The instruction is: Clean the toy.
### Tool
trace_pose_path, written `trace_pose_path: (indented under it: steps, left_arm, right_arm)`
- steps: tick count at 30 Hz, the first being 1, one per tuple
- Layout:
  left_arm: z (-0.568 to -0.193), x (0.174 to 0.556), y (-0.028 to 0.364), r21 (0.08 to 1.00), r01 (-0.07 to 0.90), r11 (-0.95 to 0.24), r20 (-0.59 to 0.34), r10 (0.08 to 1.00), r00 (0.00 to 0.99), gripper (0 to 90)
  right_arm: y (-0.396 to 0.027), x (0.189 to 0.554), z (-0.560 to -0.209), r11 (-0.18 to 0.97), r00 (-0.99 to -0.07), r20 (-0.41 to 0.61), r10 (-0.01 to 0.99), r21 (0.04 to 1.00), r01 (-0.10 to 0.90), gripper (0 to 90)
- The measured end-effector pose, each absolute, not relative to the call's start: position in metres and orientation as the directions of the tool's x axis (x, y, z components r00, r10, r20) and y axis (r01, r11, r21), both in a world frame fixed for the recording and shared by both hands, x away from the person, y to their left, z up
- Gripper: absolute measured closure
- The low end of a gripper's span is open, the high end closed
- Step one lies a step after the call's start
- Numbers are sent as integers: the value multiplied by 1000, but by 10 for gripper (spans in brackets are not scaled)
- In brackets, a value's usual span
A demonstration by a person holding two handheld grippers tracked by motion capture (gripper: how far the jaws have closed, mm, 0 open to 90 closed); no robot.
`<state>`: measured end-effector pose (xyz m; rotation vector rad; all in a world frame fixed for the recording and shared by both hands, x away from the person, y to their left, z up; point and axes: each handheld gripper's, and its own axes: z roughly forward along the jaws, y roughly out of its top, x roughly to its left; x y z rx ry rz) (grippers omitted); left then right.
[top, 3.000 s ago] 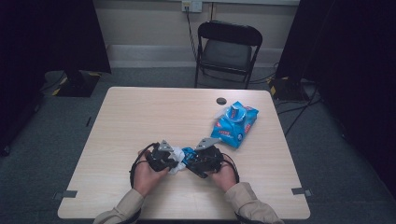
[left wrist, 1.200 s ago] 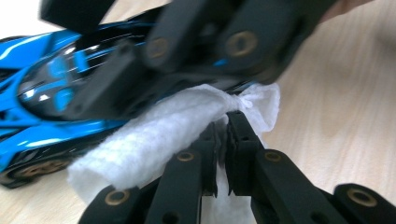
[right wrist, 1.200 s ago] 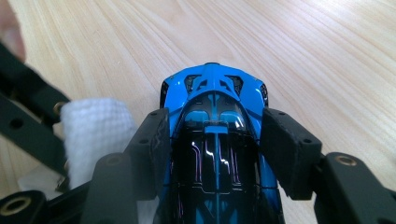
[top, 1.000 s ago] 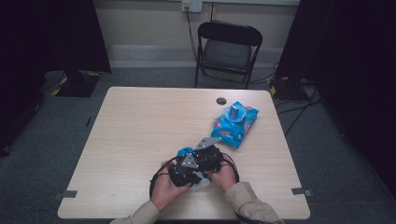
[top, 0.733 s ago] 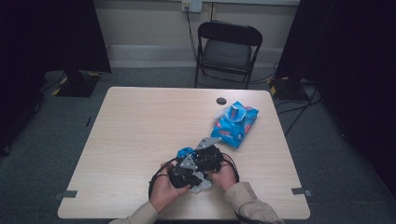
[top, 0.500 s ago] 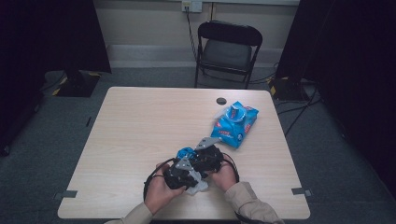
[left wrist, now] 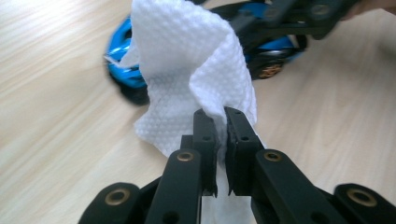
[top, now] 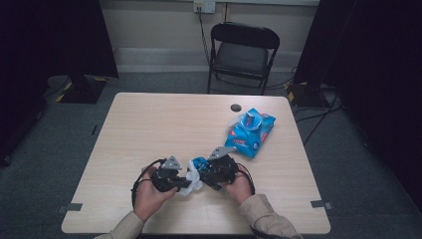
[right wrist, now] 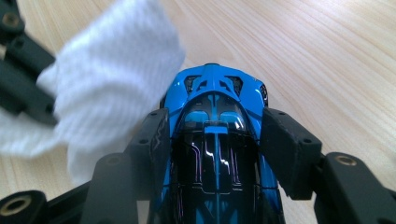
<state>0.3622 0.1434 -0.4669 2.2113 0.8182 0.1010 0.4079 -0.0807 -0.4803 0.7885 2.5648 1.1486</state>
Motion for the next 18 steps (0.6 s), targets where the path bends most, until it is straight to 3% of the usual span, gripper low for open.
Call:
trace_pose_path:
  steps: [11, 18]
  left_arm:
    - [-470, 385, 178, 680, 586, -441, -173, 680, 712, 844]
    - [-476, 398, 178, 677, 615, -405, -181, 718, 672, 843]
  right_arm:
    - [-81, 408, -481, 547, -831, 18, 556, 744, 383, 438]
    - [-81, 408, -481, 546, -830, 17, 557, 746, 382, 437]
